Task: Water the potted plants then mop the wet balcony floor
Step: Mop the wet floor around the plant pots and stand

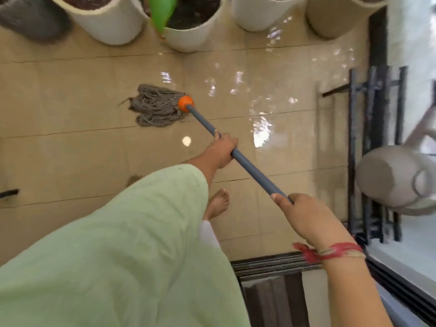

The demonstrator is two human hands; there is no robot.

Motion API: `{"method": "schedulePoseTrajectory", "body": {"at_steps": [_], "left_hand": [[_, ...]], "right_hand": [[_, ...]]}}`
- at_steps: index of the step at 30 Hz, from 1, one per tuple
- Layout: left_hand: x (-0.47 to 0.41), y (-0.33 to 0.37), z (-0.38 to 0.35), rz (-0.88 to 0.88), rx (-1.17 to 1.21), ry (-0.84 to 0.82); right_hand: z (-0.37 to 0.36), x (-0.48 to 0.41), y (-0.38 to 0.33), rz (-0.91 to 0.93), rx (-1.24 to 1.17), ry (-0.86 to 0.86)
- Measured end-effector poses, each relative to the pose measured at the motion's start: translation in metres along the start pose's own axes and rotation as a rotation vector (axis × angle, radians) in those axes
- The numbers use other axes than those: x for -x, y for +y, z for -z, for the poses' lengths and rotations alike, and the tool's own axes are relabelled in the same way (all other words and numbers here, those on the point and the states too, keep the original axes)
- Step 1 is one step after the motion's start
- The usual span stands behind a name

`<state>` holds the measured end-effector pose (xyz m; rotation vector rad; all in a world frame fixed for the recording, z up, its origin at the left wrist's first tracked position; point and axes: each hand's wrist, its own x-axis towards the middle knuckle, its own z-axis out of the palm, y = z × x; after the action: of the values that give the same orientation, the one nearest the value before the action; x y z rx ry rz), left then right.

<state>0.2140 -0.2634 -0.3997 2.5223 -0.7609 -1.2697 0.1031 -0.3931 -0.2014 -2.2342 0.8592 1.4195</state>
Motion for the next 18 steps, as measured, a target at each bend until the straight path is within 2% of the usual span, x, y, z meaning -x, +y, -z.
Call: {"method": "schedulePoseTrajectory", "body": {"at_steps": [3,8,13,18], "left_hand": [[-0.032,0.069,-0.024,-0.131,0.003,-0.049],[-0.057,0.16,-0.057,-0.339,-0.028,-0.158],[-0.046,0.226,-0.088,-0.479,-0.179,-0.307],[0.006,0.236,-0.1,-0.597,-0.355,-0.452]], "right_hand": [[0.002,0.004,0.065,-0.096,-0.088,0.003],[-0.015,0.023,0.131,-0.276,-0.257,0.049],[-0.039,0.051,0.16,-0.454,-0.305,0.031],[-0.072,0.083,0.153,-0.519,-0.282,-0.052]]}}
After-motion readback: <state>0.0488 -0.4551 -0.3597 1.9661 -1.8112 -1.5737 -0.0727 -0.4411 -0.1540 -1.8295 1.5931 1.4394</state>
